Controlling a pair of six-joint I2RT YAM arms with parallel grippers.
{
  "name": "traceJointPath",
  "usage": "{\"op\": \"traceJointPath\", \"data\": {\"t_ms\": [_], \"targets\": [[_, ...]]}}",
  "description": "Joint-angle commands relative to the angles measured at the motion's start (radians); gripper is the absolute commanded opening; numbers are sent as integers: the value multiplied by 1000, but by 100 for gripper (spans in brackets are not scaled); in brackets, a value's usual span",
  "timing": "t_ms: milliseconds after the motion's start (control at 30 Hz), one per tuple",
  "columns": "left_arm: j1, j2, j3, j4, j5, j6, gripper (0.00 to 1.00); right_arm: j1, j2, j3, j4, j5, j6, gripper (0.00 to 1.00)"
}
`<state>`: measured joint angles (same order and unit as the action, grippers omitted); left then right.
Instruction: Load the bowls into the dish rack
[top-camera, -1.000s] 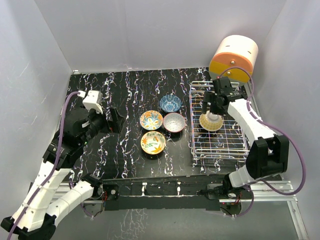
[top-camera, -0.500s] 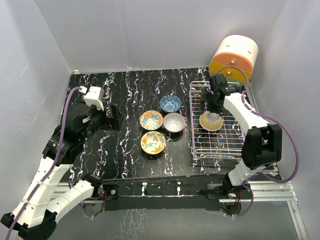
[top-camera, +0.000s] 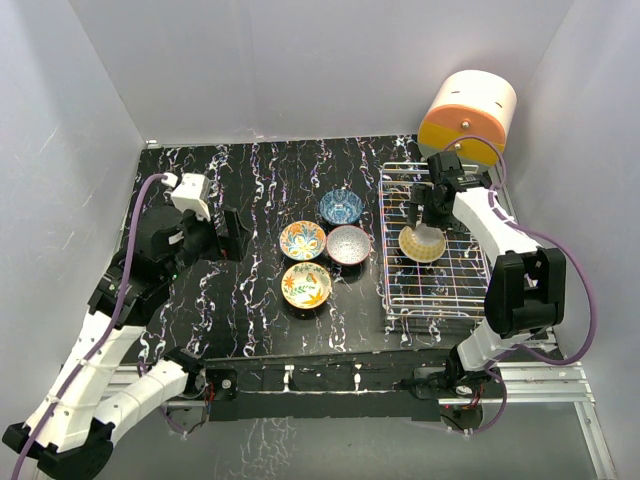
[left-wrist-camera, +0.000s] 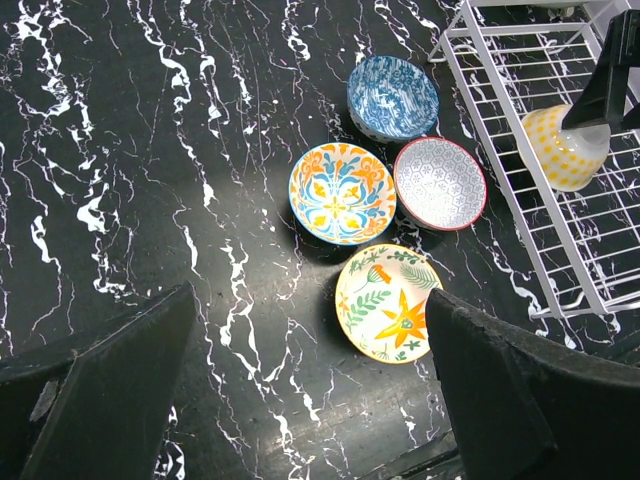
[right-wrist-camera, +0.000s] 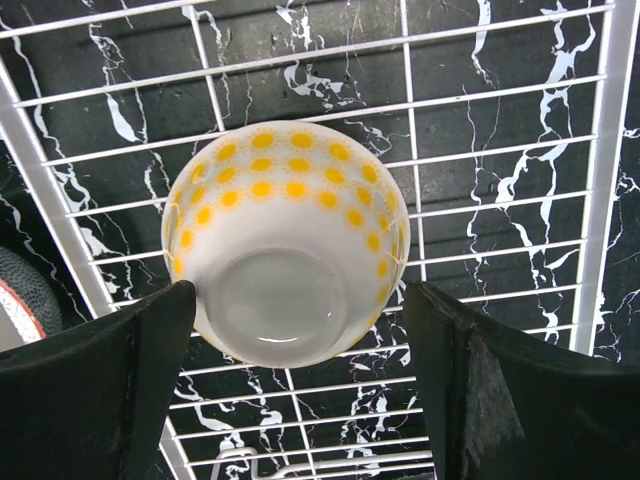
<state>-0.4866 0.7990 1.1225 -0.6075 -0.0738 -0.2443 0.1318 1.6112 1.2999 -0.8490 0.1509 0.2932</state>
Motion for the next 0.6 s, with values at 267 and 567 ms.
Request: {"op": "traceJointPath", "data": {"t_ms": [267, 567], "targets": [[-4, -7, 1, -11, 5, -22, 97, -8, -4, -52, 78, -25, -9, 73], [-4, -13, -23, 0, 13, -30, 97, -19, -43, -61, 45, 20, -14, 46]]}}
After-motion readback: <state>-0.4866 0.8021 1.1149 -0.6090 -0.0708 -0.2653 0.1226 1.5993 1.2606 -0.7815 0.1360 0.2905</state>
